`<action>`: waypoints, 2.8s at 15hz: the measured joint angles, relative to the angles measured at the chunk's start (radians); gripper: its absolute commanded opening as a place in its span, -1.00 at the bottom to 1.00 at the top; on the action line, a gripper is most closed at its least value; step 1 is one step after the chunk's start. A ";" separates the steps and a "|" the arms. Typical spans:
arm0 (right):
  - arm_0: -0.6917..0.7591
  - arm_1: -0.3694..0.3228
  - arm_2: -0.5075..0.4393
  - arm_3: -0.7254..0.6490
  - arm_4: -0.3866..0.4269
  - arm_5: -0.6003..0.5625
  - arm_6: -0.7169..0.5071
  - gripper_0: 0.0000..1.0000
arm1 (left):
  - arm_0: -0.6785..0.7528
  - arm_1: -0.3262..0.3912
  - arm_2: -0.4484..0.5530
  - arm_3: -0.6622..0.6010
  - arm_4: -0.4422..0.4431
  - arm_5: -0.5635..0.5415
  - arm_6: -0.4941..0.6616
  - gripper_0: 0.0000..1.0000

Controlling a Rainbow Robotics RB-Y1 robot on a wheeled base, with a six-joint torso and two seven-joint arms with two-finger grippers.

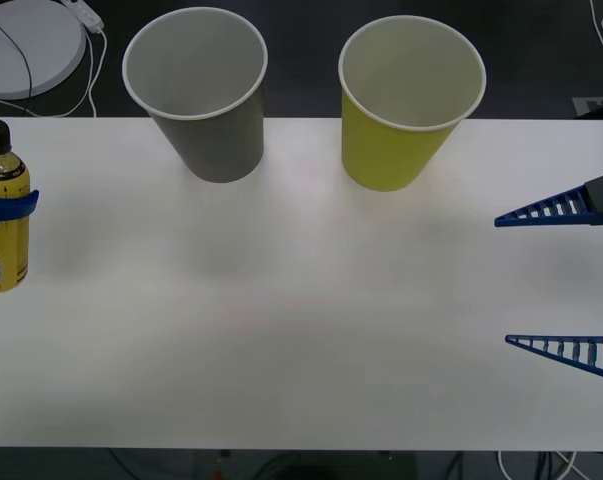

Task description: Put the can into the green bin and the plastic bottle into the gray bin

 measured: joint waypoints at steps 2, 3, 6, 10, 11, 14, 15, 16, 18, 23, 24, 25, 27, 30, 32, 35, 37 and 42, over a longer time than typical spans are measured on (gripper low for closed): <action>0.000 0.000 0.000 0.000 0.000 0.000 0.000 1.00 | -0.051 0.024 -0.019 0.039 0.000 -0.024 -0.001 -1.00; 0.000 0.000 0.000 0.000 0.000 0.000 0.000 1.00 | -0.083 0.039 -0.032 0.062 0.001 -0.045 -0.001 -1.00; 0.000 0.000 0.000 0.000 0.000 0.000 0.000 1.00 | -0.175 0.078 -0.076 0.122 0.002 -0.087 -0.001 -1.00; 0.000 0.000 0.000 0.000 0.000 0.000 0.000 1.00 | -0.295 0.104 -0.124 0.202 0.001 -0.148 -0.007 -1.00; 0.000 0.000 0.000 0.000 0.000 0.000 0.000 1.00 | -0.328 0.104 -0.136 0.221 -0.003 -0.166 -0.012 -1.00; 0.000 0.000 0.000 0.000 0.000 0.000 0.000 1.00 | -0.427 0.104 -0.171 0.271 -0.015 -0.226 -0.018 -1.00; 0.000 0.000 0.000 0.000 0.000 0.000 0.000 1.00 | -0.459 0.104 -0.185 0.288 -0.021 -0.242 -0.018 -1.00; 0.000 0.000 0.000 0.000 0.000 0.000 0.000 1.00 | -0.486 0.105 -0.200 0.304 -0.027 -0.250 -0.017 -1.00; 0.000 0.000 0.000 0.000 0.000 0.000 0.000 1.00 | -0.539 0.105 -0.242 0.339 -0.040 -0.252 -0.017 -1.00; 0.000 0.000 0.000 0.000 0.000 0.000 0.000 1.00 | -0.676 0.105 -0.351 0.432 -0.068 -0.254 -0.025 -1.00; 0.000 0.000 0.000 0.000 0.000 0.000 0.000 1.00 | -0.713 0.105 -0.380 0.451 -0.072 -0.255 -0.025 -1.00; 0.000 0.000 0.000 0.000 0.000 0.000 0.000 1.00 | -0.746 0.105 -0.407 0.469 -0.077 -0.256 -0.026 -1.00; 0.000 0.000 0.000 0.000 0.000 0.000 0.000 1.00 | -0.826 0.105 -0.465 0.512 -0.088 -0.268 -0.031 -1.00; 0.000 0.000 0.000 0.000 0.000 0.000 0.000 1.00 | -0.963 0.104 -0.574 0.583 -0.100 -0.288 -0.032 -1.00; 0.000 0.000 0.000 0.000 0.000 0.000 0.000 1.00 | -1.044 0.103 -0.650 0.635 -0.104 -0.289 -0.032 -1.00; 0.000 0.000 0.000 0.000 0.000 0.000 0.000 1.00 | -1.162 0.075 -0.748 0.733 -0.113 -0.289 -0.038 -1.00; 0.000 0.000 0.000 0.000 0.000 0.000 0.000 1.00 | -1.225 0.046 -0.790 0.794 -0.121 -0.289 -0.046 -1.00; 0.000 0.000 0.000 0.000 0.000 0.000 0.000 1.00 | -1.391 -0.024 -0.914 0.955 -0.153 -0.289 -0.068 -1.00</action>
